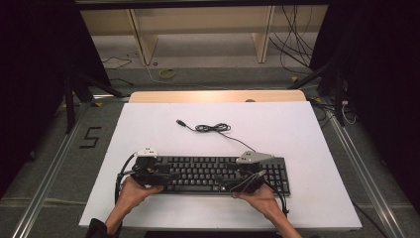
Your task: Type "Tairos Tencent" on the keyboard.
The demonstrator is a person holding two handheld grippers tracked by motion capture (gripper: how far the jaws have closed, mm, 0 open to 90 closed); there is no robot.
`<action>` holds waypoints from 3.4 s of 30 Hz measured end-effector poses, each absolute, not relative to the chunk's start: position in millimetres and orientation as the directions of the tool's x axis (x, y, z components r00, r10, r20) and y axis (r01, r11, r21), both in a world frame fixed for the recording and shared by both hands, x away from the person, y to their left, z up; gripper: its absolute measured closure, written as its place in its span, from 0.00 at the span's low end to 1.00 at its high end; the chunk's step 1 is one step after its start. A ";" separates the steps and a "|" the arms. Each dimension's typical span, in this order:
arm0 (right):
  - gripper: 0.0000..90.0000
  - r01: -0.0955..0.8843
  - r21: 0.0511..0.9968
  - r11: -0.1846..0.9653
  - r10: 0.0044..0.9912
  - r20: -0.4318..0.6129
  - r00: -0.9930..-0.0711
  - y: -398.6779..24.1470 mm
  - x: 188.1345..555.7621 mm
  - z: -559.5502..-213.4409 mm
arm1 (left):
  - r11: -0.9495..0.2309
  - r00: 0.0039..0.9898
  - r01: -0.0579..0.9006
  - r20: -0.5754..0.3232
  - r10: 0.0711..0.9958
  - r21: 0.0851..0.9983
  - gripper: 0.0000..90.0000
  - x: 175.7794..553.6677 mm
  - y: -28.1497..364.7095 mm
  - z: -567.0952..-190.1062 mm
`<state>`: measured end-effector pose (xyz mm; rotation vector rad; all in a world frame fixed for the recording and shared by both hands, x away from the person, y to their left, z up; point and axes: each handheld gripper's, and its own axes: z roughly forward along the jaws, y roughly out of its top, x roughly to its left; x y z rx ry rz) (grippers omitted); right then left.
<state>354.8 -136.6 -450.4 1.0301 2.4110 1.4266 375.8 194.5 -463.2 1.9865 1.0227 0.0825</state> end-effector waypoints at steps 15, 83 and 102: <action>0.41 0.490 0.812 0.317 0.617 0.215 -0.757 -126.8 353.3 -451.0 | -0.202 0.666 0.582 -0.319 0.674 0.788 0.30 366.0 203.3 -458.8; 1.00 0.485 0.720 0.496 0.542 0.180 -0.821 -58.3 354.3 -482.0 | -0.180 0.697 0.525 -0.299 0.652 0.832 0.28 341.4 211.9 -462.2; 0.96 0.483 0.748 0.456 0.527 0.211 -0.823 -60.2 351.5 -469.8 | -0.179 0.693 0.527 -0.298 0.657 0.831 0.28 341.9 213.2 -462.0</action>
